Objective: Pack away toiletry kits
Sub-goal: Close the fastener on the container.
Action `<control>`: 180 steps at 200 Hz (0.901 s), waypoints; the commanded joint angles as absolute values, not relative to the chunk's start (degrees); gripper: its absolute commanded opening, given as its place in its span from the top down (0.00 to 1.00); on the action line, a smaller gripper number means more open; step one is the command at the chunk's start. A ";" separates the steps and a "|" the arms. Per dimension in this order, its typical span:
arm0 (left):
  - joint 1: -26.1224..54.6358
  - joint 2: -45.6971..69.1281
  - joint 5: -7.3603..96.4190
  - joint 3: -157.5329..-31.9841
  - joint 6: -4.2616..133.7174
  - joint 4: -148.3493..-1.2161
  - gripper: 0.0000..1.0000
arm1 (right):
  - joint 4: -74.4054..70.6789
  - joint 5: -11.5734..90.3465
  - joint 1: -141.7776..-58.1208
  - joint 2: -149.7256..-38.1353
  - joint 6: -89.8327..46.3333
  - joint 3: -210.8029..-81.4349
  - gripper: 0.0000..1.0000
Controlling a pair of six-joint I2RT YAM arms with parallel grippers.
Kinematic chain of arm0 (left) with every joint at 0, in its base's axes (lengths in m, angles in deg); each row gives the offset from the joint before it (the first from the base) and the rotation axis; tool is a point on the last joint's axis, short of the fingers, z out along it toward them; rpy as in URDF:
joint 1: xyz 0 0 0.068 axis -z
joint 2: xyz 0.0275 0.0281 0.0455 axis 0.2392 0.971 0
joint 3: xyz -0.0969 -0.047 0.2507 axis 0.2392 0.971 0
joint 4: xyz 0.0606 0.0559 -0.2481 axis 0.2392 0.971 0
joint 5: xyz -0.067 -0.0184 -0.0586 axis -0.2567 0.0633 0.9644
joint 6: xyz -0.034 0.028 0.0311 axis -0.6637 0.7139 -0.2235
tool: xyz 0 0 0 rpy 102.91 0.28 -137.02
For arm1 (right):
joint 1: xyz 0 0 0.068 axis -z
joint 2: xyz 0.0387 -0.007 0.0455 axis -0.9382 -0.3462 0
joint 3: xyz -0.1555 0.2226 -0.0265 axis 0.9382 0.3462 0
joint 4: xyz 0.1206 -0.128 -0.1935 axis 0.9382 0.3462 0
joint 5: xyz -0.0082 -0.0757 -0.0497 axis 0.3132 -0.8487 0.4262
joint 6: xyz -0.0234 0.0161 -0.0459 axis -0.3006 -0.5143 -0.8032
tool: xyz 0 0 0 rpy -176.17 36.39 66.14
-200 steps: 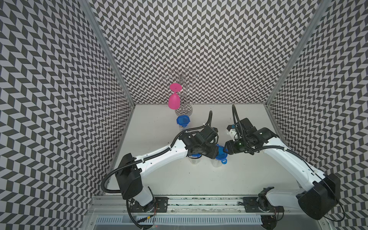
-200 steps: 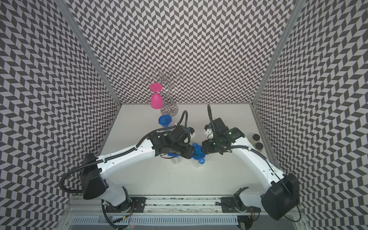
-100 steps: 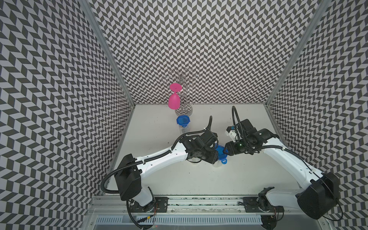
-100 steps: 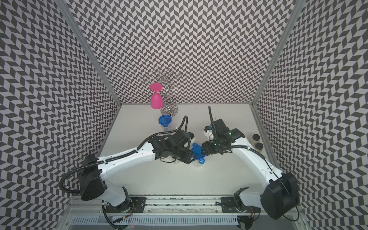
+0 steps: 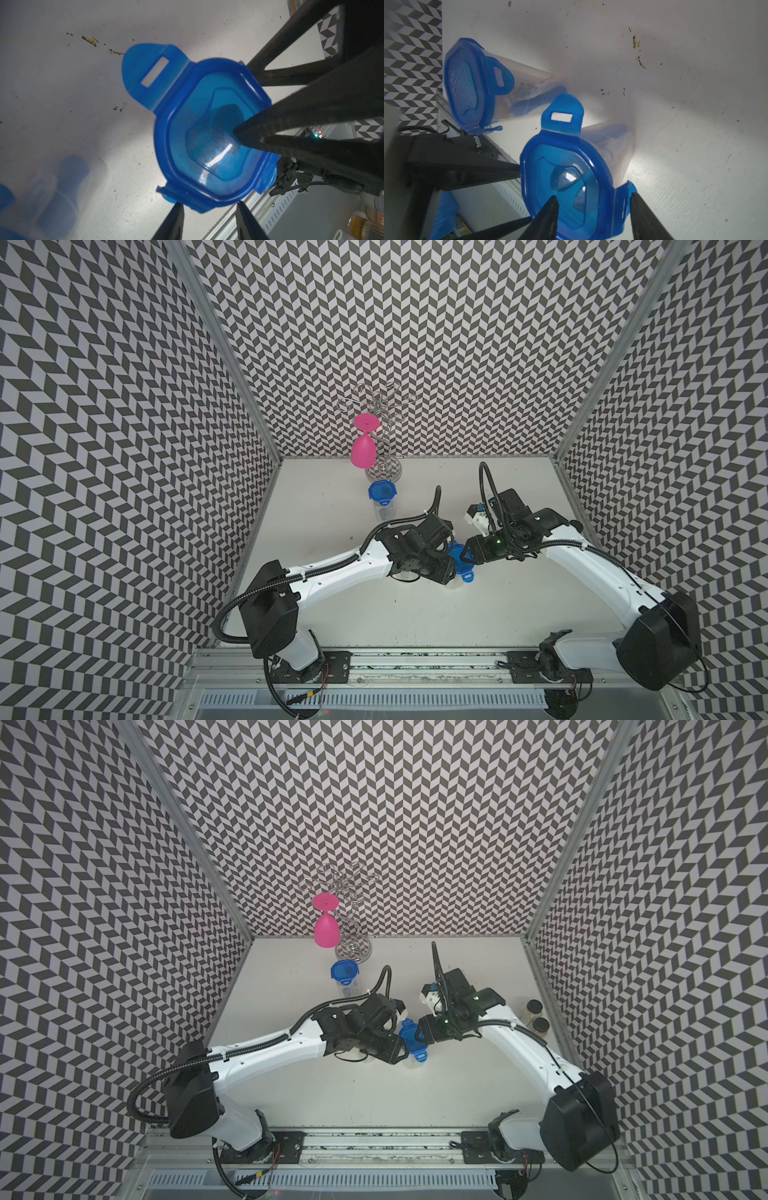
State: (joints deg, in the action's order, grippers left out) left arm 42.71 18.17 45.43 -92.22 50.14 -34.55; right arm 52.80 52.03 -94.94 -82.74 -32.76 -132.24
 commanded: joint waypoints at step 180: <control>39.71 20.95 52.00 -92.20 49.69 -44.80 0.56 | 48.12 63.40 -94.54 -81.04 -30.29 -125.18 0.54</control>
